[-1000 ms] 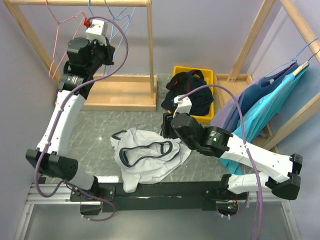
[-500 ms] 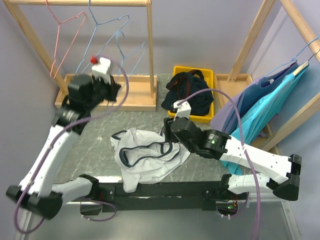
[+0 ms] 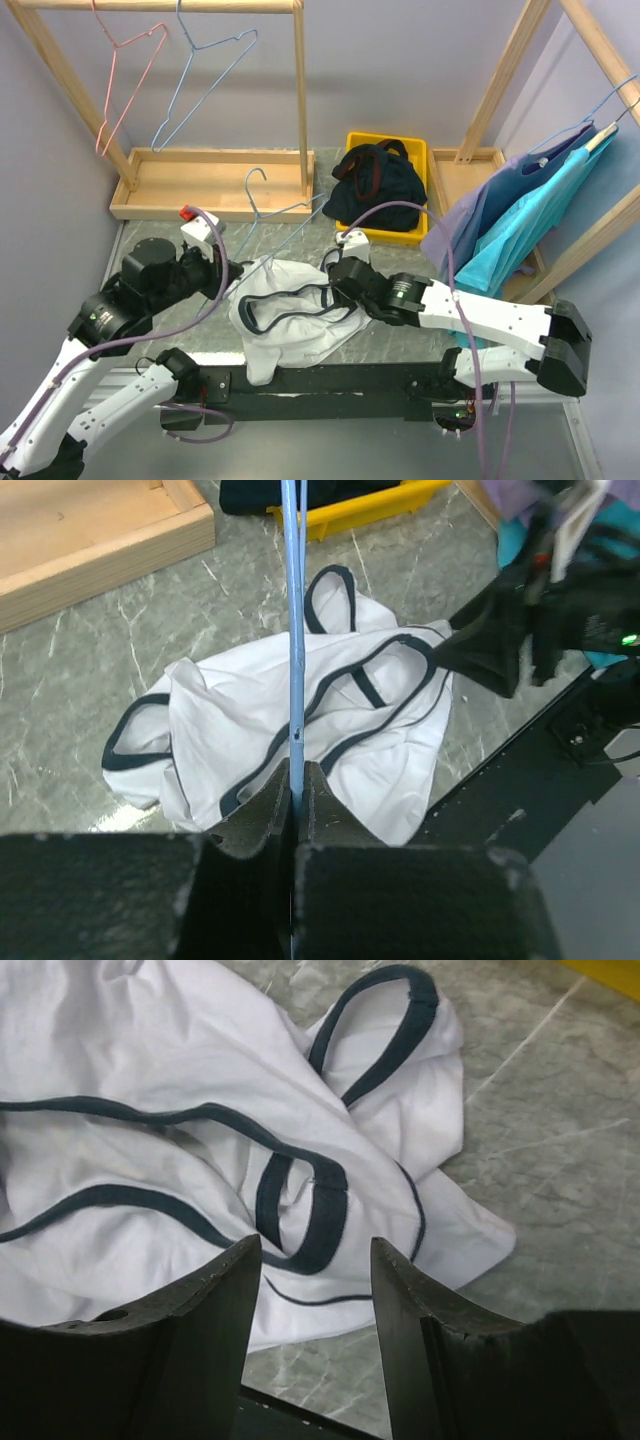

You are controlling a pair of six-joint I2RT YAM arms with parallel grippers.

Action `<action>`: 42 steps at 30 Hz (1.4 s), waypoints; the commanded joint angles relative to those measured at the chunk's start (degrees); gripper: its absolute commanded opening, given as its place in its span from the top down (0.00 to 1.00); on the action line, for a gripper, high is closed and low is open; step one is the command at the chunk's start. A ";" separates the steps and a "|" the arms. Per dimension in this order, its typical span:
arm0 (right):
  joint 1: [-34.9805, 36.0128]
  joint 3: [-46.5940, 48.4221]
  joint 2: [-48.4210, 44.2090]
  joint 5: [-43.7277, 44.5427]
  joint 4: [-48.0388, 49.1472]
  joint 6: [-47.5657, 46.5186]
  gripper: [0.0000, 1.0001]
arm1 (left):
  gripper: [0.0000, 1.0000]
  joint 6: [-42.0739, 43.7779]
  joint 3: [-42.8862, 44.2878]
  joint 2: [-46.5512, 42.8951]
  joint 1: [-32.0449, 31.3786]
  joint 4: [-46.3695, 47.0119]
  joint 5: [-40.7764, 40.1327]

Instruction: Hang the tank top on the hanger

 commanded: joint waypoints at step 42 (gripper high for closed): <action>-19.32 3.44 7.78 -5.45 9.19 -4.34 1.00 | 0.99 0.73 18.29 18.35 -18.63 -17.29 -2.85</action>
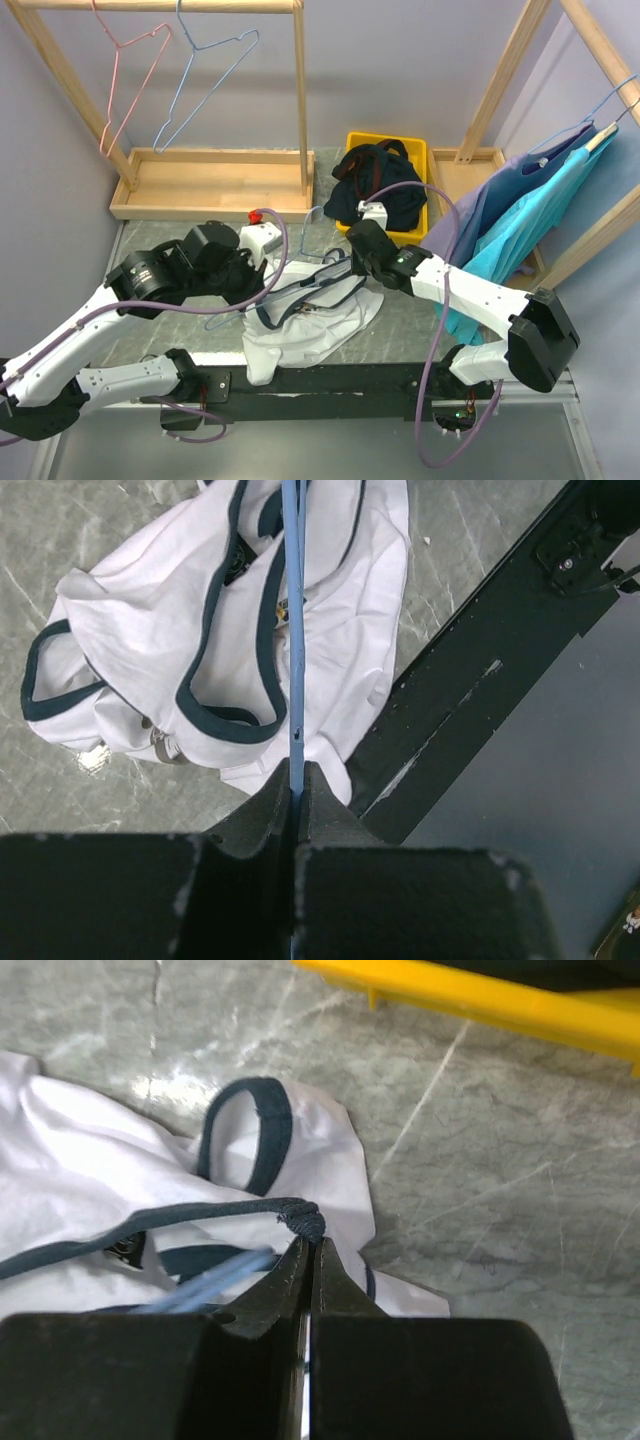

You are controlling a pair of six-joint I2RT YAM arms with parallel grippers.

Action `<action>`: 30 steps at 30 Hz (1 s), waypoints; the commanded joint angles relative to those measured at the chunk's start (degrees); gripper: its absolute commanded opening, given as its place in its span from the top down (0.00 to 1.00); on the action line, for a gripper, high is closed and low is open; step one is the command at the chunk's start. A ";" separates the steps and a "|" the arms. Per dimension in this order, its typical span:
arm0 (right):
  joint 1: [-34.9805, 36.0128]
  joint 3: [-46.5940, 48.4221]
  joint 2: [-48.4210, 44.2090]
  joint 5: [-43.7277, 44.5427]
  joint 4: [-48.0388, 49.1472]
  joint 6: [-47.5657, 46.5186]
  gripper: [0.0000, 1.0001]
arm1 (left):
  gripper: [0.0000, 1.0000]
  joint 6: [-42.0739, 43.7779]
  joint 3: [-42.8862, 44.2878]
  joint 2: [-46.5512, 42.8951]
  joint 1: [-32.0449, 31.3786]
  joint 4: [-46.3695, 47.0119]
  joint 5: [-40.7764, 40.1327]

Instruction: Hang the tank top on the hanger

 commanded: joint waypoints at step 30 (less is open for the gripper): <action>5.06 17.33 -5.86 1.02 -5.46 -7.46 1.00 | 0.99 -5.24 -8.69 -0.69 -3.15 22.59 -3.14</action>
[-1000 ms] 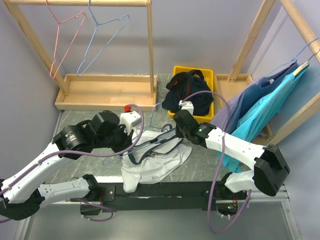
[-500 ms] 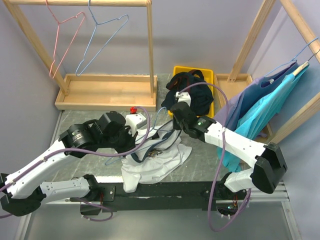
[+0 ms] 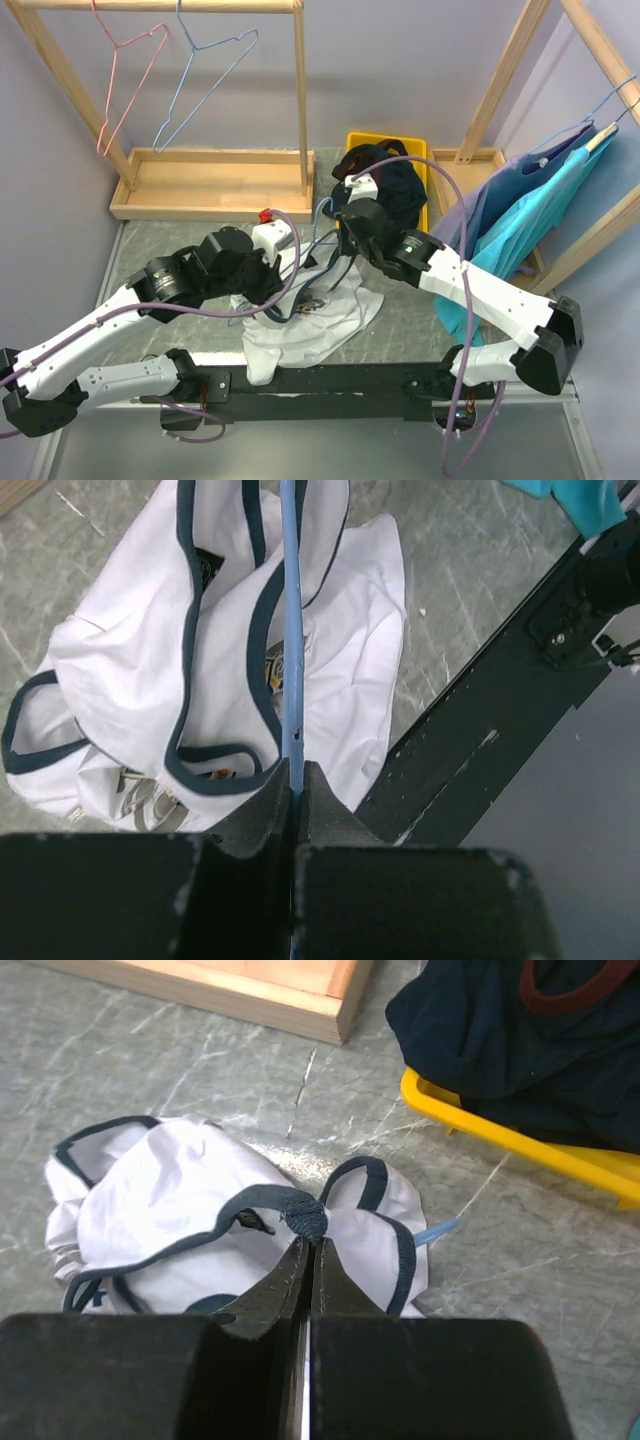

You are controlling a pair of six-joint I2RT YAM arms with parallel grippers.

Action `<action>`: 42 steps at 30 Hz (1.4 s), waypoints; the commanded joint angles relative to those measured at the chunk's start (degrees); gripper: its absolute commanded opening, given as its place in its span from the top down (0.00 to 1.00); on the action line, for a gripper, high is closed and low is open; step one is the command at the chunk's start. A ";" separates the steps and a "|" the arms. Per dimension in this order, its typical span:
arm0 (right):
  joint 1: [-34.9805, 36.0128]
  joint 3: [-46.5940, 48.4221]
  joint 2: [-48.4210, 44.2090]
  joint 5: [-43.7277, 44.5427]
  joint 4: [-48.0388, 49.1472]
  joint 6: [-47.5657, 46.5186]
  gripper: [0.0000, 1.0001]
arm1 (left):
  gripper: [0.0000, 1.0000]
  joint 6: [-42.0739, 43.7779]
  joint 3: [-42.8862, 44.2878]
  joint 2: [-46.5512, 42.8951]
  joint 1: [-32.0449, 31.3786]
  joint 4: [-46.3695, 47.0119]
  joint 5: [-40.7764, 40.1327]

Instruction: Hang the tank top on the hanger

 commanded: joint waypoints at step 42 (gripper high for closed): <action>5.70 -5.66 -5.86 4.45 17.38 -10.85 0.52 | 0.99 -8.49 -26.93 5.05 -2.57 56.13 -1.66</action>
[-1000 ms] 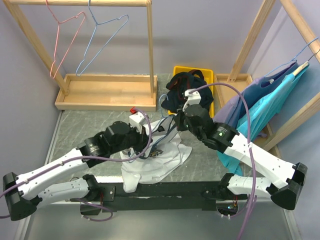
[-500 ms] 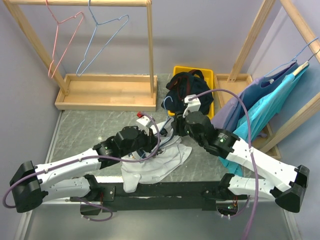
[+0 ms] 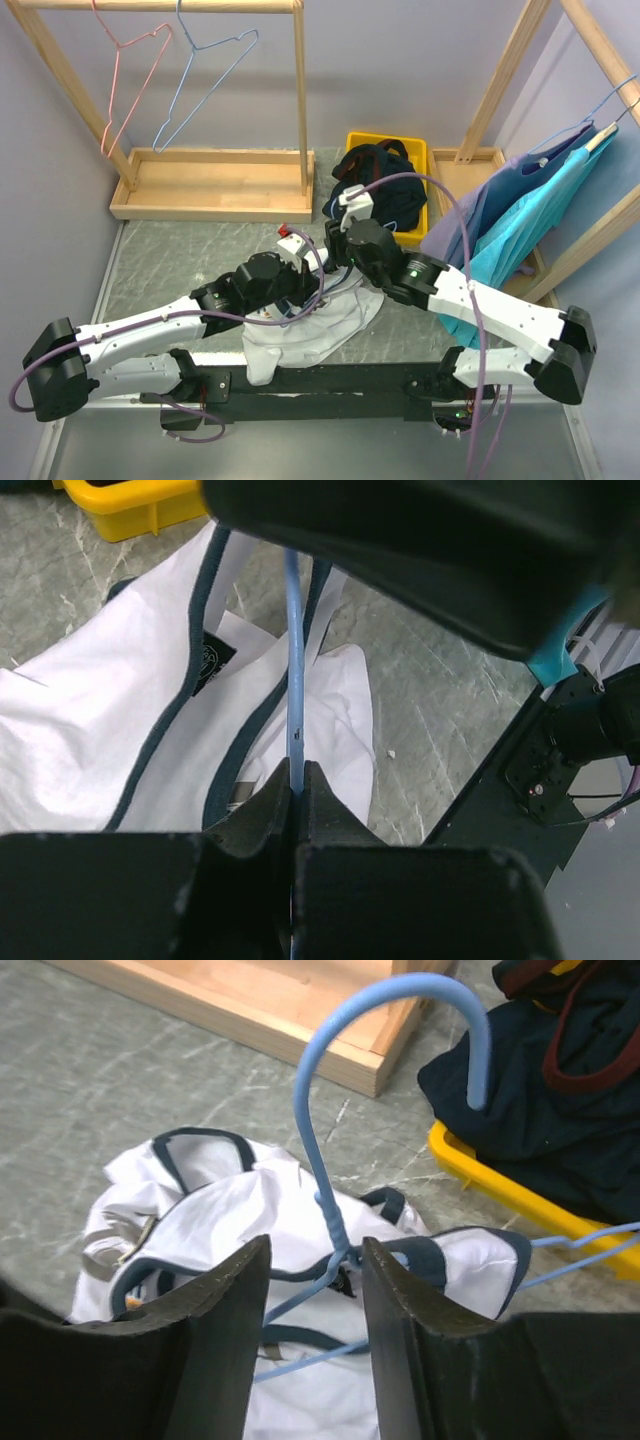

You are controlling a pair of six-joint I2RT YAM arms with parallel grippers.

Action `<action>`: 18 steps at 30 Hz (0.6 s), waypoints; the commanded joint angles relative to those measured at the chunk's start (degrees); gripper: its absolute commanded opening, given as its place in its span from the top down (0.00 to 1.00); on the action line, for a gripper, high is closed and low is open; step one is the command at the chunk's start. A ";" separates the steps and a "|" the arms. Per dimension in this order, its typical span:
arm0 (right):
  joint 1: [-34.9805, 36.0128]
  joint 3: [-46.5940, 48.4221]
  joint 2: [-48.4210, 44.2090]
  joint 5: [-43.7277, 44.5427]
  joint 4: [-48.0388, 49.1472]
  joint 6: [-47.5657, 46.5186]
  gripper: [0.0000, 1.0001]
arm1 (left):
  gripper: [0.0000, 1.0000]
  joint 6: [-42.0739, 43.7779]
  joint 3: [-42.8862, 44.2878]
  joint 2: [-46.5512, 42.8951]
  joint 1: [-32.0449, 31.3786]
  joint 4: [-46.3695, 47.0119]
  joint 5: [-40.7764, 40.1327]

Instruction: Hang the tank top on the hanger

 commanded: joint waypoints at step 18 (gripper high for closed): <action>-0.07 -0.67 5.16 13.38 7.67 -4.74 1.00 | 0.79 -1.83 2.85 0.40 -0.62 3.37 0.26</action>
